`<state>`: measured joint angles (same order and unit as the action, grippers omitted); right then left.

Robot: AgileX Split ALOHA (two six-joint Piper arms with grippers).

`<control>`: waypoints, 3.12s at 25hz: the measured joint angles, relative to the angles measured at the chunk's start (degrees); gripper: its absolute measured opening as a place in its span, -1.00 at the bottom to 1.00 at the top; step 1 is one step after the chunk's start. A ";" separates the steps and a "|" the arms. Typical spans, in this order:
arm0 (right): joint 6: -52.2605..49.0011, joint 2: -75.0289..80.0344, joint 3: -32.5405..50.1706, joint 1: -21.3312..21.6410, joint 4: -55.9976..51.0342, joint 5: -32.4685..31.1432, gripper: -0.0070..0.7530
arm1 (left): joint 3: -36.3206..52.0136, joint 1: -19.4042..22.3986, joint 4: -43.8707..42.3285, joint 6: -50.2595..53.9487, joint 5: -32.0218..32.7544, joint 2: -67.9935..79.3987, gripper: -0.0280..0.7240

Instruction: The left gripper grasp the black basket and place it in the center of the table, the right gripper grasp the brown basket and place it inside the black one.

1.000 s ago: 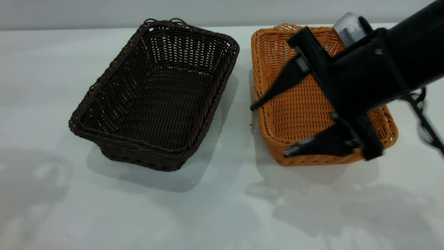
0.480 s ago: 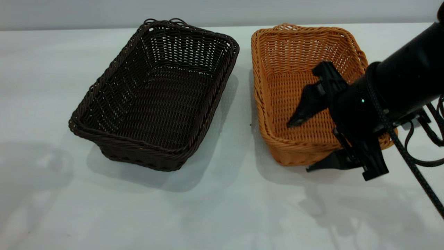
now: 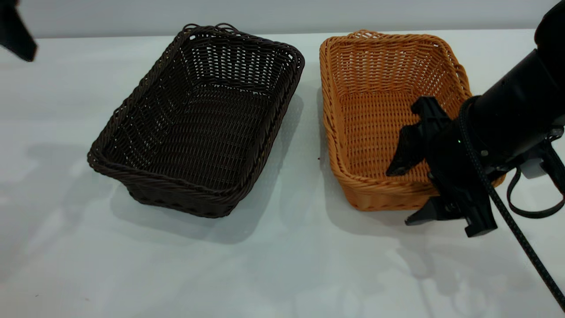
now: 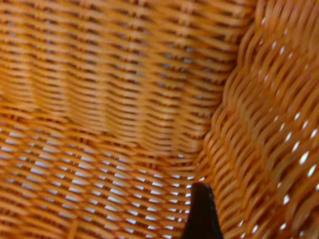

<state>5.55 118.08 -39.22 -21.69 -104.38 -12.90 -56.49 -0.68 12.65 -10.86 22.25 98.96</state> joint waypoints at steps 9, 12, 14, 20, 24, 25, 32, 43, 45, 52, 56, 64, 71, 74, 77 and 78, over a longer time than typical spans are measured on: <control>-0.15 0.13 0.00 0.00 -0.02 0.00 0.31 | -15.68 -5.16 -0.02 -0.94 4.68 17.97 0.30; -0.15 0.13 0.00 0.00 -0.02 0.08 0.31 | -18.92 -7.12 -0.02 -1.01 5.47 21.70 0.30; -0.15 0.13 0.00 0.00 -0.02 0.43 0.31 | -20.67 -8.20 -0.02 -1.14 5.66 23.94 0.30; -0.15 0.13 0.00 0.00 -0.02 1.54 0.30 | -22.34 -10.34 -0.02 -1.52 4.22 29.25 0.28; -0.15 0.13 0.00 0.00 -0.02 3.10 0.10 | -22.34 -10.94 -0.02 -1.52 2.81 32.37 0.02; -0.15 0.13 0.00 0.00 -0.02 3.21 -0.01 | -22.34 -10.94 -0.02 -1.52 2.68 32.84 -0.11; -0.42 -0.02 -0.45 0.36 -0.55 3.90 -0.79 | -22.45 -10.94 -0.13 -2.80 2.50 33.21 -0.73; 19.86 -6.73 -4.09 14.38 4.64 -1.96 -0.80 | -22.45 -11.02 0.47 -18.94 2.58 33.21 -0.73; 21.89 -7.05 -5.66 18.53 8.44 -8.25 -0.80 | -22.45 -11.36 0.52 -23.65 2.22 33.21 -0.73; 19.98 -7.11 -15.06 30.01 27.41 -28.53 -0.80 | -22.45 -15.38 1.01 -45.17 -2.23 33.21 -0.73; 16.22 -7.11 -22.65 32.28 39.43 -37.30 -0.81 | -22.45 -19.63 0.97 -54.99 -6.65 33.29 -0.73; 13.81 -7.11 -32.37 32.40 48.29 -45.23 -0.81 | -22.45 -26.69 -0.68 -69.56 -15.00 35.79 -0.73; 13.01 -7.11 -32.66 32.40 49.12 -45.47 -0.81 | -22.45 -27.50 0.09 -70.54 -16.26 36.02 -0.72; 12.97 -7.11 -32.66 32.40 49.07 -45.47 -0.81 | -22.45 -27.50 -0.16 -68.99 -16.63 36.02 -0.66; 12.97 -7.11 -32.66 32.70 49.07 -45.36 -0.81 | -22.45 -27.50 -0.39 -66.42 -17.34 35.90 -0.46; 12.97 -7.11 -32.66 33.02 49.07 -45.36 -0.81 | -22.45 -27.50 -0.39 -65.70 -17.76 35.78 -0.38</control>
<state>18.52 110.97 -71.89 11.34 -55.31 -58.26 -78.93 -28.18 12.26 -76.56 4.48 134.74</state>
